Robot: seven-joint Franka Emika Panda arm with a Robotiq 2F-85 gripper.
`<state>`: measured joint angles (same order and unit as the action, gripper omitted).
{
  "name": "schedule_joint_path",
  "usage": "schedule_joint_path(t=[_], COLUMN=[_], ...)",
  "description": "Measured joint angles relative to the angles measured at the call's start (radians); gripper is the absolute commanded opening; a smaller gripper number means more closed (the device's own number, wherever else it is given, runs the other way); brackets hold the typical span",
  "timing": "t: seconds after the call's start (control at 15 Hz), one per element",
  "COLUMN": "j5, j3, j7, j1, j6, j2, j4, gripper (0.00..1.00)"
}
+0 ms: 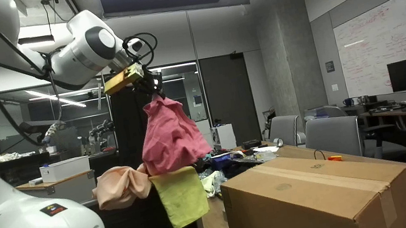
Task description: Move the pink and peach shirt and the green towel to the top of the box
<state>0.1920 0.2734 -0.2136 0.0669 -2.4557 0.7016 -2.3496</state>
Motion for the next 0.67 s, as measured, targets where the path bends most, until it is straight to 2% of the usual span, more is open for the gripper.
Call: schedule_joint_path(t=[0.33,0.67], j5=[0.000,0.008], j3=[-0.013,-0.015], j7=[-0.045,-0.077], j1=[-0.085,-0.193], j6=[0.122,0.188], j2=[0.091,0.094], j4=[0.112,0.178], gripper=[0.01,0.01])
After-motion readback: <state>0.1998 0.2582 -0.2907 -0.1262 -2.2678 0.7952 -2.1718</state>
